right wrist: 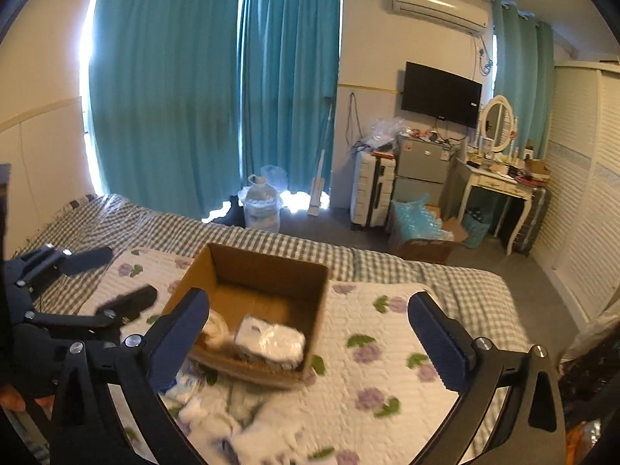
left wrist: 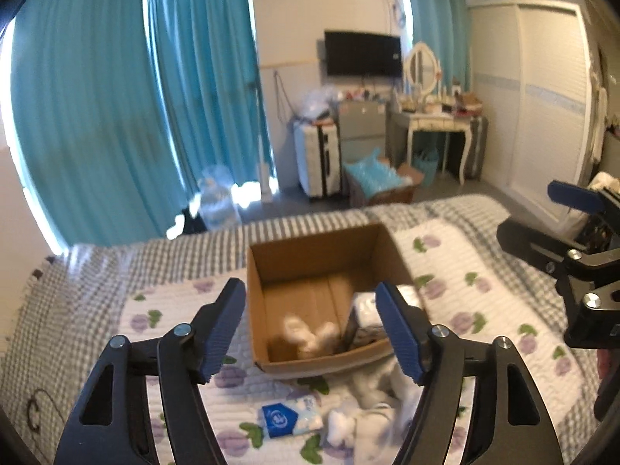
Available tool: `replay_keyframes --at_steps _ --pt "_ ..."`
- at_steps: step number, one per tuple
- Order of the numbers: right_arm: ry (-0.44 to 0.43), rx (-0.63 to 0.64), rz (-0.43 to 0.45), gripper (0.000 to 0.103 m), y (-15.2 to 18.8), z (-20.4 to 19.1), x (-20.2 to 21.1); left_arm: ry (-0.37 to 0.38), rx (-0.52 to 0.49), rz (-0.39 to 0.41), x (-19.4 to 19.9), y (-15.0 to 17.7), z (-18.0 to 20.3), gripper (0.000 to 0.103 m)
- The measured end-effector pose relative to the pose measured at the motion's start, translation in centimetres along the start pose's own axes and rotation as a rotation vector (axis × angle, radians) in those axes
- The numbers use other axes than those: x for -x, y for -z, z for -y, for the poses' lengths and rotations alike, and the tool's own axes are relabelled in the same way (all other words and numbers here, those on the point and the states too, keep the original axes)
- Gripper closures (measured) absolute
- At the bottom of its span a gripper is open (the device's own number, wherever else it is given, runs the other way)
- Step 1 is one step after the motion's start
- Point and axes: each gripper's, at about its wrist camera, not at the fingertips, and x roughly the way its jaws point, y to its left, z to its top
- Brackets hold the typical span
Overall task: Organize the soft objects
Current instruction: 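Move both grippers back over the remaining items on the quilt, then grasp the white knotted cloth with the right gripper while the left grasps the face mask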
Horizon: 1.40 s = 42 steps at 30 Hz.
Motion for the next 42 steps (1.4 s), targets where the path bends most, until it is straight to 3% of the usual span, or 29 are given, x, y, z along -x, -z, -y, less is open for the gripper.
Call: replay_keyframes --at_steps 2,5,9,15,21,30,36,42 --pt "-0.001 0.02 0.011 0.0 0.0 0.0 2.8 -0.002 0.001 0.043 2.7 0.0 0.4 0.011" --pt "0.01 0.053 0.029 0.0 0.5 -0.2 6.1 -0.016 -0.002 0.094 5.7 0.5 1.1 0.01" --pt "0.023 0.09 0.039 0.0 2.1 -0.8 9.9 -0.024 0.006 0.101 8.2 1.8 1.5 0.01" --pt "0.006 0.113 0.013 0.0 5.3 -0.9 11.4 -0.05 0.027 0.069 8.6 4.4 1.9 0.01" --pt "-0.017 0.087 -0.103 0.0 10.1 0.0 6.9 -0.025 0.088 -0.024 5.5 8.8 2.6 0.01" --pt "-0.051 0.062 -0.329 0.0 18.5 1.1 -2.5 0.013 0.186 -0.259 -2.5 15.7 4.3 0.01" --pt "-0.078 0.03 -0.412 0.0 22.2 1.2 -7.1 0.05 0.239 -0.381 -5.5 18.1 3.9 0.011" --pt "-0.119 0.02 -0.446 0.0 23.6 0.6 -10.5 0.084 0.313 -0.485 -7.5 19.7 3.0 0.012"
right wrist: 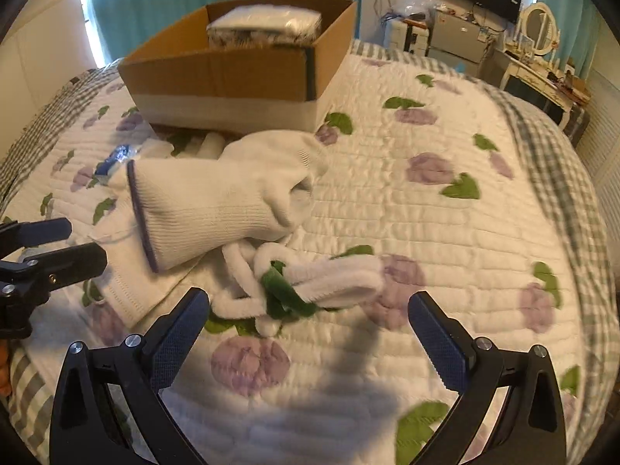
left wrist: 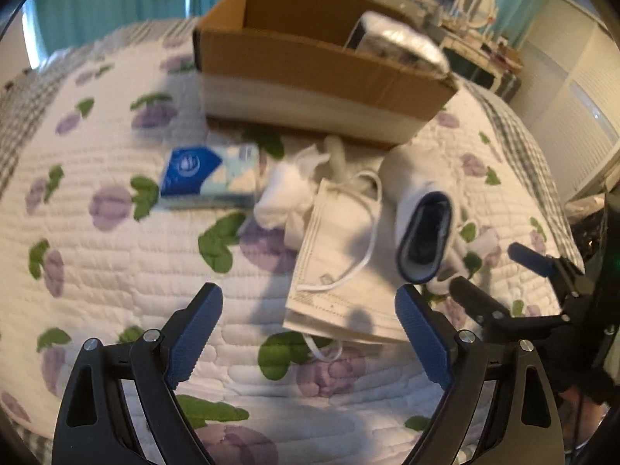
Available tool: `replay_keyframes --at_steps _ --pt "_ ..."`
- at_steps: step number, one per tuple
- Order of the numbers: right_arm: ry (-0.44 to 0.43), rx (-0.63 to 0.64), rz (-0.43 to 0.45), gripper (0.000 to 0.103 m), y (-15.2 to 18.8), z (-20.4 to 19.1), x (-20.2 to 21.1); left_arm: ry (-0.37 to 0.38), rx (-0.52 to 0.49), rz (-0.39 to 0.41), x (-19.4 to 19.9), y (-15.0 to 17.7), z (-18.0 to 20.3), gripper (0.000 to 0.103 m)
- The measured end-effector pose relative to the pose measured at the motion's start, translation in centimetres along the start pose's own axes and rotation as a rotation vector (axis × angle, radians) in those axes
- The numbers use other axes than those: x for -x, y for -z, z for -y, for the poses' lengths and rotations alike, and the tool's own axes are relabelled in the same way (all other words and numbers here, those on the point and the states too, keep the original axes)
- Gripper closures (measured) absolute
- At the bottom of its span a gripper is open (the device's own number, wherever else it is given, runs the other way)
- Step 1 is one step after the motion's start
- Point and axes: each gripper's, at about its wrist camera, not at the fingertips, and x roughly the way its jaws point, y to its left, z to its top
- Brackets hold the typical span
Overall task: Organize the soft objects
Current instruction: 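Grasp the white knotted cloth with the right gripper while the left grasps the face mask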
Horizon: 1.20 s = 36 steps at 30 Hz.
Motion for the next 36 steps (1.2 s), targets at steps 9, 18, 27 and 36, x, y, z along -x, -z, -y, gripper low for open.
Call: replay_keyframes --at_steps 9,18,27,36 --pt "0.039 0.017 -0.011 0.034 -0.6 -0.8 -1.8 -0.019 -0.029 -0.055 -1.1 -0.1 0.6 0.013" --pt "0.054 -0.044 0.044 0.043 0.3 1.7 1.4 -0.044 -0.128 -0.126 -3.2 -0.4 2.9 0.041" --pt "0.054 -0.068 0.062 0.043 1.4 2.3 4.0 0.05 -0.097 -0.105 -1.4 0.1 2.3 0.096" --pt "0.059 -0.059 0.119 0.043 1.6 1.8 8.3 0.071 -0.143 0.02 4.2 0.7 2.9 0.101"
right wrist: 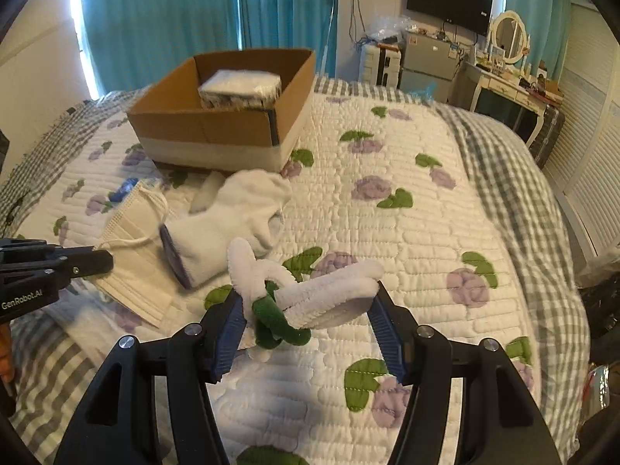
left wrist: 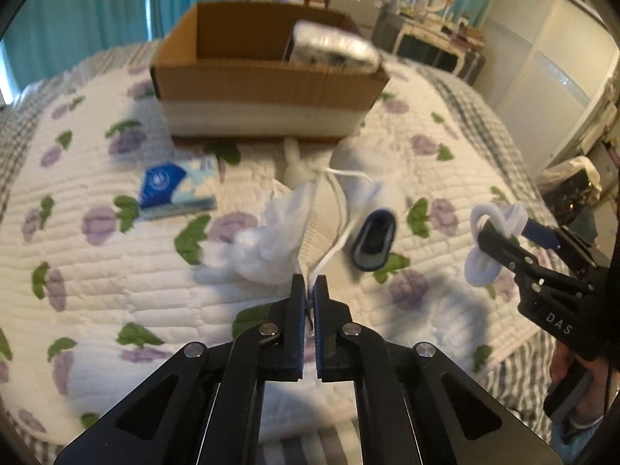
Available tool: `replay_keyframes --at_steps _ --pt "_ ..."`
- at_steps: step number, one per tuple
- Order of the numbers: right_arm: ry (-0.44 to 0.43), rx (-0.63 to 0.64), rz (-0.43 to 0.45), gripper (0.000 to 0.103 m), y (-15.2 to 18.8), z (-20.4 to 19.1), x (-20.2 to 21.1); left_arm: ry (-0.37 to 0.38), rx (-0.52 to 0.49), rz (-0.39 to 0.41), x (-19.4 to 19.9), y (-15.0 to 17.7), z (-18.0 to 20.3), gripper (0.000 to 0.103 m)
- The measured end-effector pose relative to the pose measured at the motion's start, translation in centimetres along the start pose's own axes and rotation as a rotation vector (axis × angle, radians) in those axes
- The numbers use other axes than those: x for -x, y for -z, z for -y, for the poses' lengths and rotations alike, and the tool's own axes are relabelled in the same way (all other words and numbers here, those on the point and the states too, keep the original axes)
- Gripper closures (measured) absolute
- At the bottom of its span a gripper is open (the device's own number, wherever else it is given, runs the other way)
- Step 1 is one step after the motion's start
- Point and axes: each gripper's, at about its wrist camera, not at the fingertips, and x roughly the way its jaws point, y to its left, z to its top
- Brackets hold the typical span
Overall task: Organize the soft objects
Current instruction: 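Grasp the white knotted cloth with the right gripper while the left grasps the face mask, then lower the knotted cloth into the box with the right gripper while the left drops the mask in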
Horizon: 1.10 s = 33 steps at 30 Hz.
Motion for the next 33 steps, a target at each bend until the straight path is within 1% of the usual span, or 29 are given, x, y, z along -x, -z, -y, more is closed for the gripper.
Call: replay_keyframes --at_steps 9,14,17,21,23,24,26,28,30,32,33 --pt "-0.001 0.028 0.083 0.043 -1.3 -1.4 5.0 -0.008 -0.051 0.11 5.0 -0.6 0.9 0.101" --pt "-0.013 0.03 0.102 0.042 -1.7 -2.2 5.9 -0.015 -0.082 0.15 6.2 -1.3 1.0 0.101" --pt "-0.017 0.031 0.097 0.042 -1.8 -2.4 5.5 -0.037 -0.107 0.151 5.6 -1.9 0.8 0.101" --pt "-0.032 0.029 0.072 0.042 -1.7 -2.6 3.8 -0.001 -0.126 0.097 3.4 -2.3 0.0 0.098" --pt "-0.037 0.028 0.051 0.042 -1.5 -2.7 2.6 -0.034 -0.173 0.092 2.1 -2.1 -0.2 0.096" --pt "-0.04 0.029 0.043 0.042 -1.4 -2.8 2.1 -0.053 -0.203 0.078 1.4 -2.0 -0.2 0.095" --pt "-0.042 0.03 0.024 0.042 -1.2 -2.9 0.9 -0.082 -0.233 0.057 0.5 -1.8 -0.4 0.094" --pt "-0.044 0.033 0.005 0.042 -1.1 -3.0 -0.3 -0.119 -0.244 0.047 -0.5 -1.7 -0.9 0.093" --pt "-0.047 0.035 -0.01 0.042 -1.0 -3.2 -1.3 -0.138 -0.239 0.043 -1.0 -1.7 -1.6 0.093" --pt "-0.047 0.039 -0.02 0.042 -1.1 -3.4 -2.2 -0.143 -0.221 0.038 -1.3 -1.8 -2.7 0.093" --pt "-0.047 0.042 -0.025 0.042 -1.2 -3.5 -2.6 -0.132 -0.21 0.042 -1.3 -1.8 -3.2 0.093"
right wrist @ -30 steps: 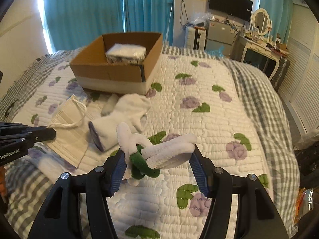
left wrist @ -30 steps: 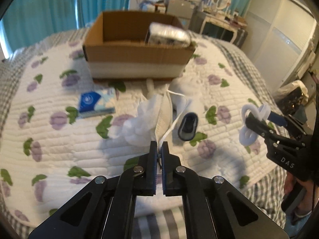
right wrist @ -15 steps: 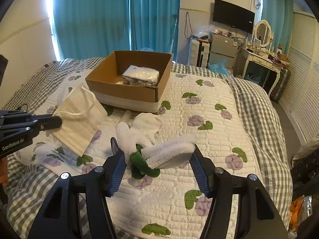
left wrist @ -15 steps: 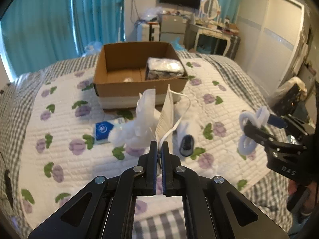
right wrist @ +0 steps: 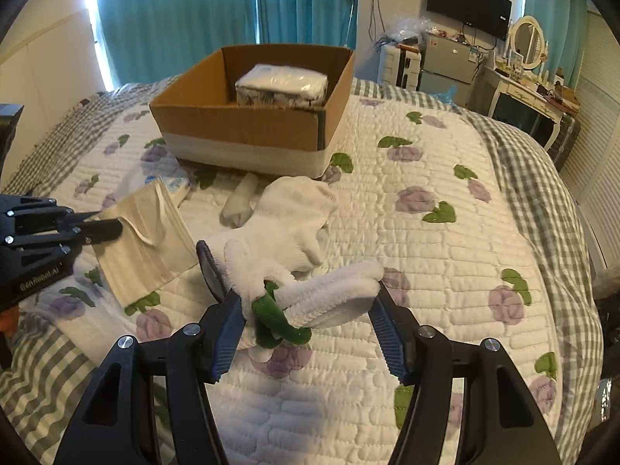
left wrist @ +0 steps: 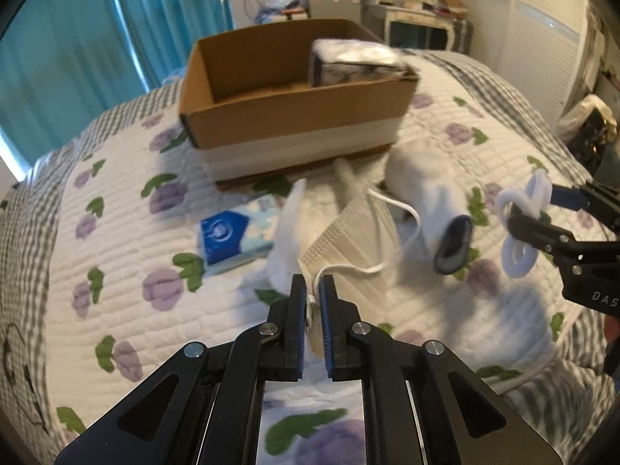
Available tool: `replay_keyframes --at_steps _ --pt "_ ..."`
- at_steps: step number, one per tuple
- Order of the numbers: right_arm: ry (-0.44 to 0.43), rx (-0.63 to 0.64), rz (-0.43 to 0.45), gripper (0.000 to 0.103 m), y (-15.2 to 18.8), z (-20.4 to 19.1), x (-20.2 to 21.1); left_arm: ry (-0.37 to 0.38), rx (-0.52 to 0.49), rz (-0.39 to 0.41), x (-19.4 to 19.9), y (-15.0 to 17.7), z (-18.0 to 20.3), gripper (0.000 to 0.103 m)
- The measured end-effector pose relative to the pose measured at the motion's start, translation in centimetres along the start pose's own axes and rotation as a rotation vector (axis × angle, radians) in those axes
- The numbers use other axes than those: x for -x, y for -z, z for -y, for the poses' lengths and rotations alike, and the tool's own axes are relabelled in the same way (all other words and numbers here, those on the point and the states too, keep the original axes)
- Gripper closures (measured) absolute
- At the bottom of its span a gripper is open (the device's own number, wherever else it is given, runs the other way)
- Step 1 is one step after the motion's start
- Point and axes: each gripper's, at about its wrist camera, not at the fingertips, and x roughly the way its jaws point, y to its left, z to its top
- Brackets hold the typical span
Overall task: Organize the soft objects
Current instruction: 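Lower the knotted cloth into the box with the right gripper while the left drops the mask in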
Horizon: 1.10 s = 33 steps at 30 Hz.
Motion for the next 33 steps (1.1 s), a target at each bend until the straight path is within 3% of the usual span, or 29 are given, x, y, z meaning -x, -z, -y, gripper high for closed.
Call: replay_keyframes --at_steps 3,7,12,25,33 --pt "0.003 0.005 -0.009 0.042 -0.2 -0.2 -0.8 0.088 0.049 0.041 0.3 0.1 -1.6 0.098" --pt "0.011 0.015 -0.011 0.042 -0.8 -0.7 -1.1 0.136 0.059 0.042 1.0 0.0 -2.1 0.1" --pt "0.021 0.027 0.007 0.042 -1.7 -1.3 -0.2 0.179 0.027 0.103 4.2 -0.6 -1.3 0.1" --pt "0.031 0.081 0.142 0.042 -6.0 -3.3 6.3 0.147 0.014 0.276 12.3 -5.2 -2.6 0.1" --pt "0.009 0.108 0.239 0.042 -13.1 -4.4 7.9 0.11 0.048 0.309 12.2 -9.7 -4.3 0.1"
